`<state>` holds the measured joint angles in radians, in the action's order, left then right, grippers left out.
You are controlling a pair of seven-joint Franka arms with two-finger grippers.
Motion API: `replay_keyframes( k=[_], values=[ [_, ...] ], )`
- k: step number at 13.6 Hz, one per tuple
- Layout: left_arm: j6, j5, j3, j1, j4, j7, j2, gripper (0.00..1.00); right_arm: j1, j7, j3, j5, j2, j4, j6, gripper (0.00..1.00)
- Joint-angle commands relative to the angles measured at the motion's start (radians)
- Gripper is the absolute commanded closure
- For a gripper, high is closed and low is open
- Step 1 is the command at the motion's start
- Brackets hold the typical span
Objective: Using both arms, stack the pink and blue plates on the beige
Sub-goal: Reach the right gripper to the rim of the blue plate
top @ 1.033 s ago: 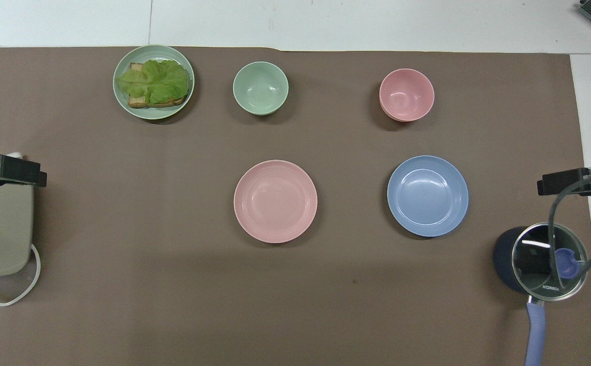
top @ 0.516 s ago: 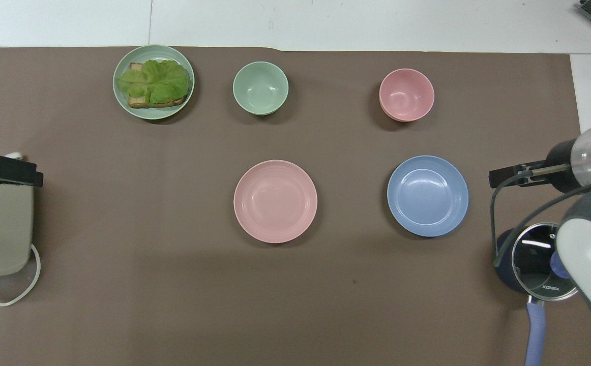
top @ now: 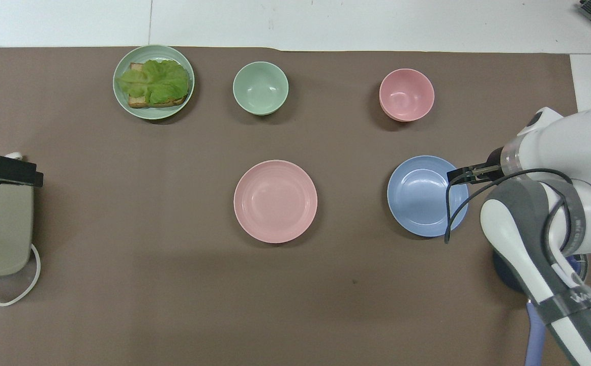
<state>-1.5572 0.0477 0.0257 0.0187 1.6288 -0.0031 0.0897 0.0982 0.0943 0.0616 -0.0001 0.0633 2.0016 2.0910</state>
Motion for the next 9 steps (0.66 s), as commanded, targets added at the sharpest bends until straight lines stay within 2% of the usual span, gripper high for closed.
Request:
replay_keyframes(
  k=[1,3,9],
  values=[
    [0.009,-0.017,0.004,-0.008,0.006,0.012,0.010,0.00,-0.023,0.070,-0.002,0.067,-0.005,0.049,0.052,0.00],
    [0.009,-0.017,0.005,-0.008,0.005,0.012,0.010,0.00,-0.029,0.097,-0.002,0.103,0.015,0.094,0.125,0.00],
    [0.009,-0.017,0.005,-0.008,0.006,0.012,0.009,0.00,-0.067,0.194,-0.002,0.126,0.079,0.154,0.216,0.00]
  ],
)
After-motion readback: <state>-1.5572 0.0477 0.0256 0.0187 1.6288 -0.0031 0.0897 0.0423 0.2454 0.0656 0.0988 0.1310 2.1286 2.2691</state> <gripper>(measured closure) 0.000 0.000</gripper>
